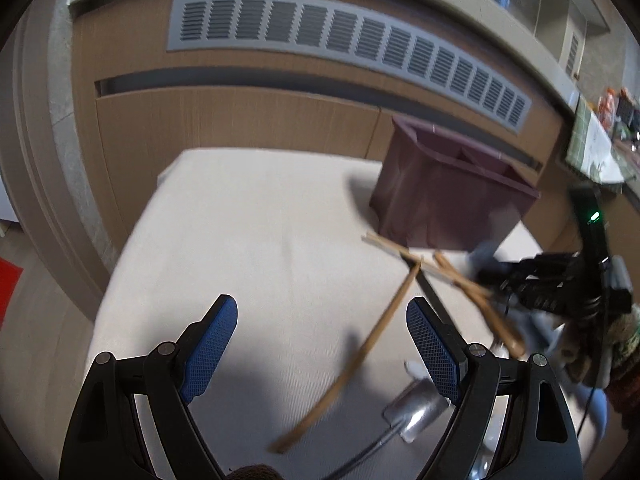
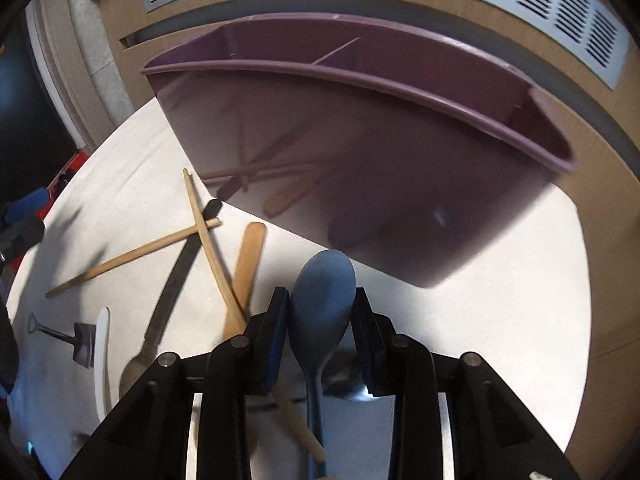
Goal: Organize utensils
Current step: 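Grasp the white-ball-handled spoon with the left tool while the right tool holds the blue spoon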
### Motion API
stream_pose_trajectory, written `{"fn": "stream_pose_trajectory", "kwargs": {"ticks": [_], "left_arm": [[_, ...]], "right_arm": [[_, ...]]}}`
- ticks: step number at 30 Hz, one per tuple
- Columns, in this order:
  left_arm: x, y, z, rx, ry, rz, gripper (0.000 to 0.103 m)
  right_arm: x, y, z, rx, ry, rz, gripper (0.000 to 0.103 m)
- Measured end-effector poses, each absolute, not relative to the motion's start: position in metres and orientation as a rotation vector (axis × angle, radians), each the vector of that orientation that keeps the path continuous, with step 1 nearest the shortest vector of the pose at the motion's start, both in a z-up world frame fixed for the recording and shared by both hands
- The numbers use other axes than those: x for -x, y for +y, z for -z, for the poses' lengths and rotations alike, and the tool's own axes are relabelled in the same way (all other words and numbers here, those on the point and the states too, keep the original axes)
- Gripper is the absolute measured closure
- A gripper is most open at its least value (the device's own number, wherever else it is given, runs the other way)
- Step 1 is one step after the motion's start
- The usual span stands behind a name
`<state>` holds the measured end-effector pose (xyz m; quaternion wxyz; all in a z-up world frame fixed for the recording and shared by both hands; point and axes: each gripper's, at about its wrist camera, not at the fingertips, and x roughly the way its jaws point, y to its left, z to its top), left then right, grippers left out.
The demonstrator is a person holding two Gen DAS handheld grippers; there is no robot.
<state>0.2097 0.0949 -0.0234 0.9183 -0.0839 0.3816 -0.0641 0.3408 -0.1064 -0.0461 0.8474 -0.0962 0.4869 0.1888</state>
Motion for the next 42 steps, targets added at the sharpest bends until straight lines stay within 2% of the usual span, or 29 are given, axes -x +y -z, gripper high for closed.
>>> {"fn": "stream_pose_trajectory", "kwargs": {"ticks": [1,15,16,18,20,22,26,36,39,42], "left_arm": [[-0.209,0.093,0.026,0.165,0.798,0.132,0.017],[-0.181,0.026,0.006,0.092,0.824,0.247,0.019],[-0.179,0.019,0.007,0.092,0.832,0.258,0.021],[-0.175,0.003,0.010,0.075,0.846,0.277,0.036],[-0.170,-0.014,0.012,0.034,0.848,0.292,0.042],[-0.166,-0.028,0.013,0.021,0.852,0.328,0.043],[-0.172,-0.052,0.018,-0.012,0.873,0.330,0.058],[-0.199,-0.071,0.035,0.001,0.933,0.300,0.066],[-0.202,-0.072,0.037,0.003,0.938,0.300,0.081],[-0.198,-0.066,0.030,0.020,0.903,0.308,0.081]], "right_arm": [[-0.337,-0.112,0.045,0.203,1.019,-0.392,0.093],[-0.277,-0.188,0.006,0.052,0.908,-0.348,0.093],[-0.273,-0.192,0.006,0.044,0.903,-0.345,0.093],[-0.267,-0.198,0.004,0.021,0.896,-0.347,0.093],[-0.262,-0.191,0.003,0.004,0.886,-0.346,0.093],[-0.256,-0.195,0.003,-0.018,0.874,-0.345,0.093],[-0.247,-0.202,0.004,-0.047,0.854,-0.331,0.093],[-0.228,-0.219,0.016,-0.101,0.851,-0.304,0.093],[-0.227,-0.220,0.019,-0.108,0.856,-0.299,0.093],[-0.225,-0.220,0.019,-0.112,0.855,-0.299,0.093]]}}
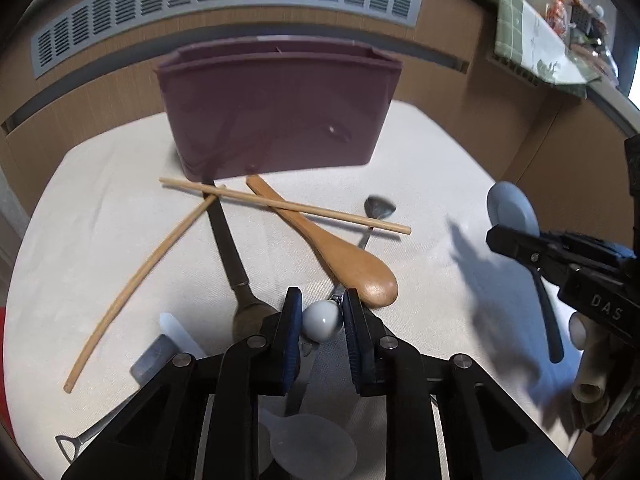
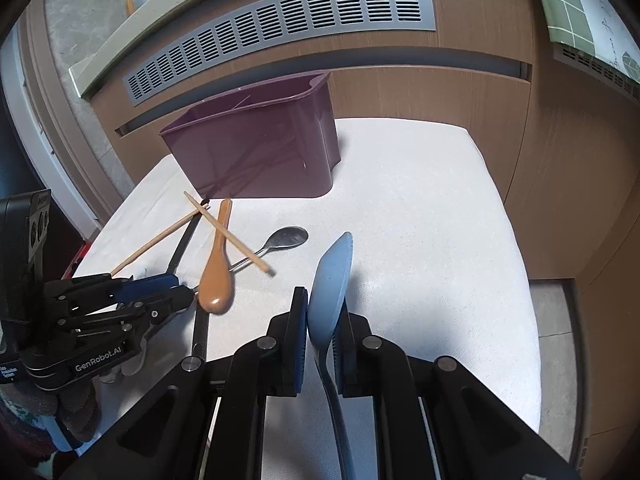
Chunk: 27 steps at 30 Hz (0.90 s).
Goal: Organize utensils
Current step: 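Grasp the white-ball-handled spoon with the left tool while the right tool holds the blue spoon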
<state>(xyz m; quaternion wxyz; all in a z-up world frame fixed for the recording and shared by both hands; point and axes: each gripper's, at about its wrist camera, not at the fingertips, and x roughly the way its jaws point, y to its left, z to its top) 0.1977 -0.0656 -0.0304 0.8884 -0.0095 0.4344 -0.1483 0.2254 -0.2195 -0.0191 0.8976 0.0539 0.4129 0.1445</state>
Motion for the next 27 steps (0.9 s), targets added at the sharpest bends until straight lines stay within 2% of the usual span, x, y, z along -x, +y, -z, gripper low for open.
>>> {"fn": "stream_pose_trajectory", "kwargs": {"ticks": [9,15,22,27], "left_arm": [[-0.159,-0.030,-0.043,0.033,0.671,0.244,0.085],[-0.141,-0.010,-0.074,0.024,0.593,0.229,0.086],[-0.136,0.016,-0.041,0.119,0.690,0.288,0.082],[-0.142,0.011,0.001,0.133,0.798,0.339,0.071]], "right_arm": [[-0.204,-0.207,-0.002,-0.108,0.823,-0.351,0.093],[-0.186,-0.192,-0.018,-0.055,0.782,-0.361,0.093],[-0.183,-0.184,-0.012,-0.002,0.792,-0.343,0.093],[-0.189,-0.188,0.015,-0.009,0.888,-0.342,0.091]]}}
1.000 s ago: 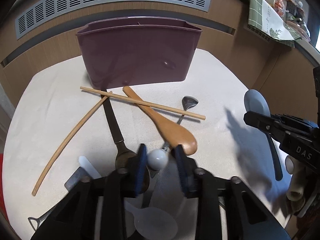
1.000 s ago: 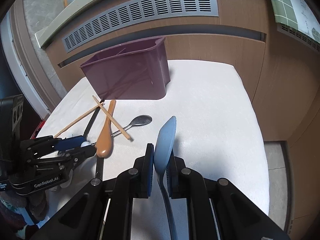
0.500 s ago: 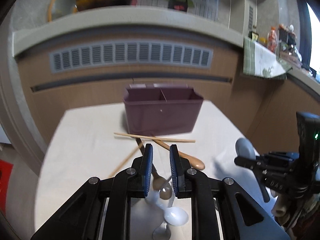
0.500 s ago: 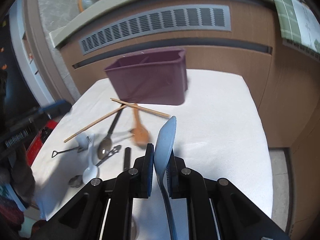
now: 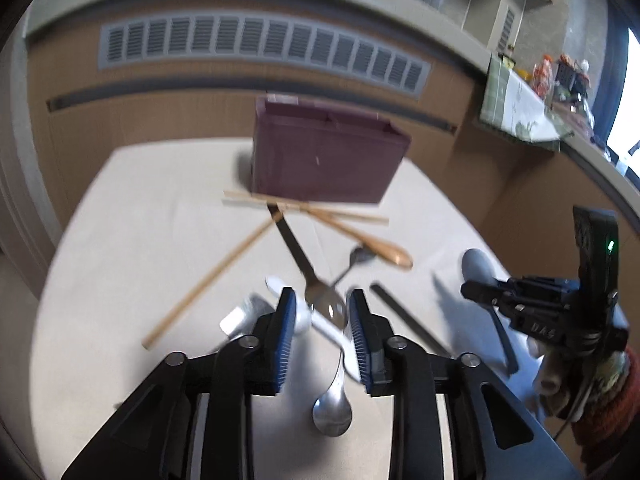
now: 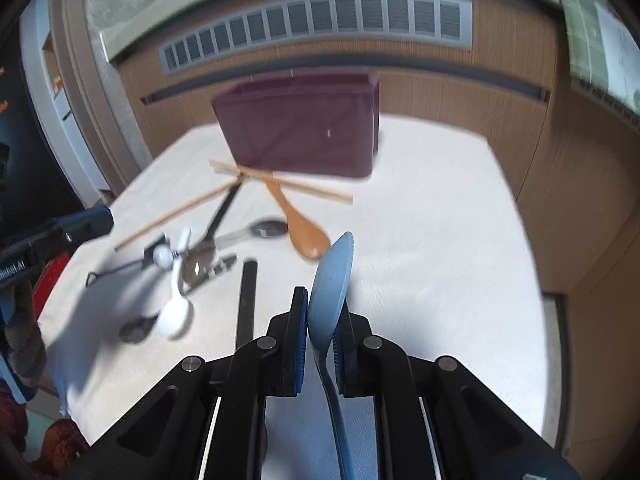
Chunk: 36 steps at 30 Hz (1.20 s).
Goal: Organize utensils
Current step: 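Grasp the white-ball-handled spoon with the left tool while the right tool holds the blue spoon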
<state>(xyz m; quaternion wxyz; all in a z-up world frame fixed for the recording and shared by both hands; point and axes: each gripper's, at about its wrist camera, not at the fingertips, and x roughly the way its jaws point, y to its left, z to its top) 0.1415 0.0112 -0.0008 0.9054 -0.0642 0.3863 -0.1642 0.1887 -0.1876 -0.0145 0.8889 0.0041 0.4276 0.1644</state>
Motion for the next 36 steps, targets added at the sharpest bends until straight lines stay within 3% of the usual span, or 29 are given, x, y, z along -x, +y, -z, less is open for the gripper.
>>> {"fn": "stream_pose_trajectory", "kwargs": {"ticks": [5,17,19,20,32,36], "left_arm": [[-0.153,0.000,0.021,0.072,0.834,0.308,0.068],[-0.176,0.000,0.046,0.169,0.937,0.215,0.067],[-0.179,0.003,0.046,0.202,0.940,0.202,0.070],[-0.179,0.005,0.045,0.217,0.931,0.195,0.079],[-0.148,0.022,-0.026,0.071,0.672,0.129,0.083],[-0.141,0.024,-0.049,0.056,0.612,0.140,0.089]], "right_arm": [[-0.185,-0.191,0.025,-0.012,0.926,-0.357,0.083],[-0.161,-0.208,0.019,0.020,0.888,-0.355,0.083],[-0.160,-0.208,0.017,0.018,0.879,-0.367,0.082],[-0.160,-0.207,0.017,0.019,0.881,-0.373,0.081],[-0.162,-0.183,0.038,0.137,0.980,-0.428,0.081],[-0.172,-0.177,0.043,0.136,1.000,-0.429,0.078]]}}
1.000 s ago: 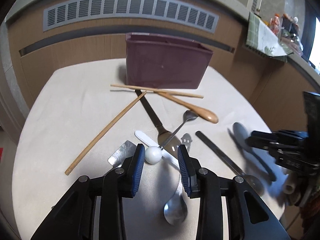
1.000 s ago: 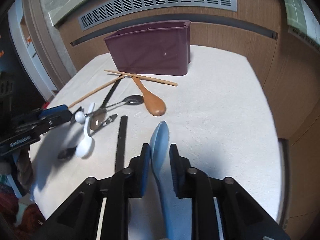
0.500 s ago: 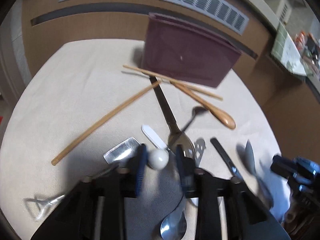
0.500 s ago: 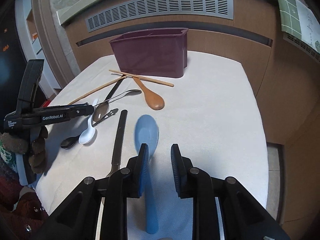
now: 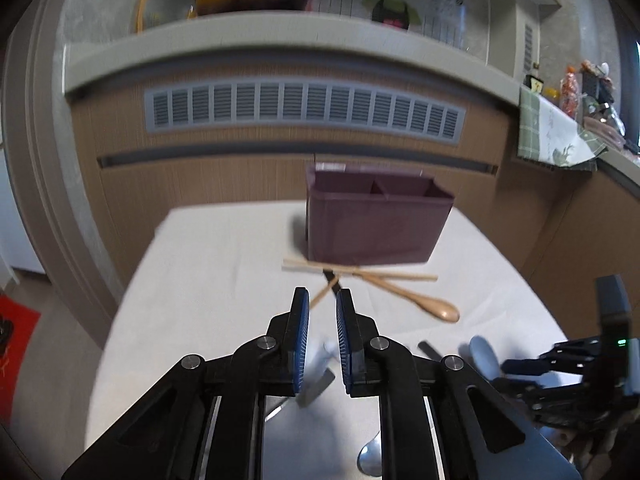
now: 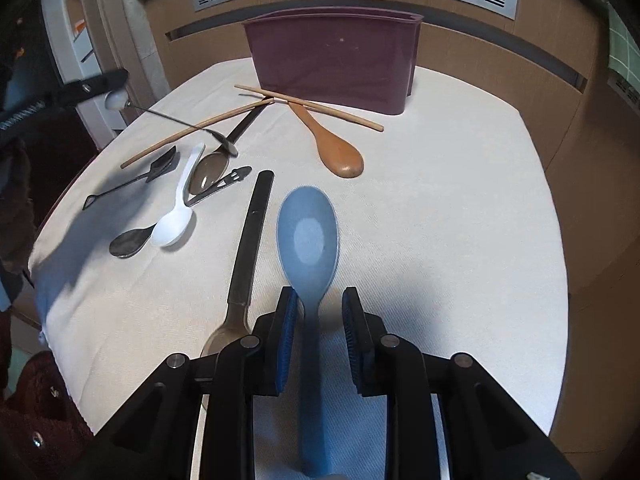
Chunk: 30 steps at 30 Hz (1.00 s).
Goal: Organize utensils
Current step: 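Grasp the white-ball-handled spoon with the left tool while the right tool holds the blue spoon, then lift both held spoons up toward the maroon caddy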
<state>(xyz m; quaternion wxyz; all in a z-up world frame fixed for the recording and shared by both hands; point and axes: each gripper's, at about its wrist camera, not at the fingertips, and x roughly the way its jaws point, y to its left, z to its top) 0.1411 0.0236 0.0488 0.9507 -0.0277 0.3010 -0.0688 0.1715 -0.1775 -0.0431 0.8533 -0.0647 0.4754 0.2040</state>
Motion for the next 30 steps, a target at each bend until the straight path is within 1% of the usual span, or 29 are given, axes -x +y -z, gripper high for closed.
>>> {"fn": "stream_pose_trajectory", "kwargs": {"ticks": [1,5,9,11,12,13,16,18,24,30], "left_arm": [[-0.141,0.023,-0.053,0.051,0.605,0.144,0.089],[-0.139,0.023,-0.061,0.025,0.589,0.143,0.089],[-0.137,0.045,-0.060,0.109,0.610,0.127,0.087],[-0.135,0.058,-0.052,0.161,0.639,0.131,0.084],[-0.133,0.064,-0.046,0.180,0.656,0.133,0.082],[-0.130,0.068,-0.040,0.190,0.672,0.135,0.079],[-0.119,0.075,-0.016,0.212,0.738,0.160,0.077],[-0.112,0.072,-0.002,0.207,0.779,0.198,0.073],[-0.102,0.043,0.031,0.052,0.855,0.217,0.071],[-0.115,0.034,0.044,0.058,0.912,0.169,0.071]], "right_arm": [[-0.176,-0.175,0.043,0.140,1.002,-0.434,0.075],[-0.195,-0.163,0.044,0.151,1.011,-0.450,0.070],[-0.212,-0.152,0.046,0.174,1.018,-0.451,0.066],[-0.218,-0.149,0.045,0.165,1.018,-0.443,0.066],[-0.220,-0.150,0.045,0.157,1.021,-0.436,0.071],[-0.221,-0.151,0.043,0.146,1.021,-0.419,0.071],[-0.220,-0.160,0.035,0.103,0.983,-0.389,0.071],[-0.215,-0.167,0.028,0.076,0.955,-0.370,0.071],[-0.199,-0.174,0.022,0.067,0.948,-0.371,0.071],[-0.196,-0.170,0.019,0.073,0.938,-0.377,0.071]]}}
